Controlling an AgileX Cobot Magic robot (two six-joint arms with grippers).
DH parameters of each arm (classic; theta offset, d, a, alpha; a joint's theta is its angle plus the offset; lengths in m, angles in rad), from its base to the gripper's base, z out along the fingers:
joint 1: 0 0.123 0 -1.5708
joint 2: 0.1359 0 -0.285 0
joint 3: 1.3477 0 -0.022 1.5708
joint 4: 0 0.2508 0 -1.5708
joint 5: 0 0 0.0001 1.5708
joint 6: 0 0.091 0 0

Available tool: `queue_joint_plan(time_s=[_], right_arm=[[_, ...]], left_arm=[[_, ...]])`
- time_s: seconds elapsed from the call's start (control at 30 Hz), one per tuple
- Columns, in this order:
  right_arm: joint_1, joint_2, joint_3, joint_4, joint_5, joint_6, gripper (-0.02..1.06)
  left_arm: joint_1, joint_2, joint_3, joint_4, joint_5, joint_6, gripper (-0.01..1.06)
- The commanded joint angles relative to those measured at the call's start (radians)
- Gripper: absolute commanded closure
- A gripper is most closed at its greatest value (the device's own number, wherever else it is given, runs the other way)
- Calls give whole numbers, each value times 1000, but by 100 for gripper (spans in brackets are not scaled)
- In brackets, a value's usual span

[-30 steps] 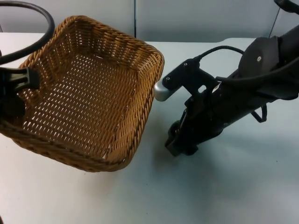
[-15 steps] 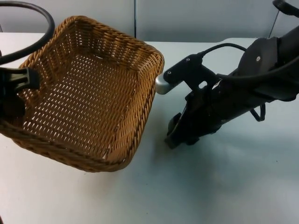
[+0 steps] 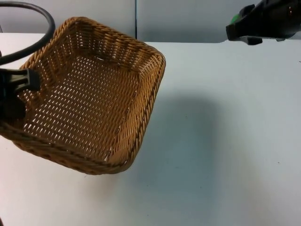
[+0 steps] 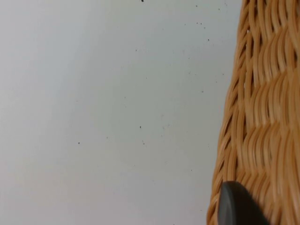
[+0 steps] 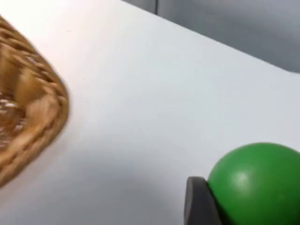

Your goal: Pick up the basket with the left hand and place the ball into the basket with the right hand.

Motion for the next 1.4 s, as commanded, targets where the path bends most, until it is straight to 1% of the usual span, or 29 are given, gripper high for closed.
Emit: queue_joint_plan(time_s=[0.0,0.03,0.1,0.13,0.17,0.2,0.27,0.3,0.33,0.4,0.43,0.47,0.53,0.57,0.6,0.63,0.7,0.73,0.8,0.83,0.93,1.13,1.27,1.3,1.33,1.37], right_arm=[[23,-34,-6,-5,88,-43,105],[52,-43,-6,-3,161,-85,105],[112,-44,-6,6,238,-115,105],[148,-43,-6,8,251,-127,105],[148,-43,-6,8,251,-127,105],[179,-43,-6,8,250,-134,105],[251,-43,-6,22,219,-164,105],[251,-43,-6,22,219,-164,105],[277,-43,-6,39,207,-195,105],[330,-43,-6,76,174,-248,105],[347,-43,-6,101,161,-273,105],[347,-43,-6,101,161,-273,105],[357,-43,-6,154,156,-307,105],[357,-43,-6,178,159,-317,105],[355,-43,-6,194,161,-332,105],[355,-43,-6,194,161,-332,105],[355,-43,-6,195,152,-340,105],[355,-43,-6,195,147,-342,105],[355,-37,-6,204,118,-342,105],[355,-37,-6,204,118,-342,105],[355,-12,-6,207,77,-339,105],[355,27,-6,214,40,-326,105],[355,47,-6,216,-25,-312,105],[355,47,-6,216,-25,-312,105],[355,47,-6,216,-28,-312,104],[355,47,-6,216,-34,-312,99]], left_arm=[[-7,-13,-10,-18,-5,-7,105],[-7,-13,-10,-24,6,-7,105],[-7,-13,-12,-27,21,-7,105],[-7,-13,-13,-27,31,-4,105],[-7,-13,-13,-27,31,-4,105],[-7,-13,-19,-35,41,11,105],[-7,-13,-33,-94,69,94,105],[-7,-13,-33,-94,69,94,105],[-7,-13,-42,-154,84,150,105],[-7,-13,-65,-299,134,330,105],[-7,-13,-74,-454,164,464,105],[-7,-13,-74,-454,164,464,105],[-7,-13,-78,-631,207,645,105],[-7,-13,-78,-697,237,713,105],[-7,-13,-78,-740,261,748,105],[-7,-13,-78,-740,261,748,105],[-7,-13,-78,-770,306,774,105],[-7,-13,-78,-774,314,777,105],[-7,-13,-78,-774,324,777,105],[-7,-13,-78,-774,324,777,105],[-7,-13,-78,-774,361,777,105],[-7,-13,-78,-774,365,777,105],[-7,-13,-78,-772,367,777,105],[-7,-13,-78,-772,367,777,105],[-7,-13,-78,-772,367,777,105],[-7,-13,-78,-772,367,777,105]])
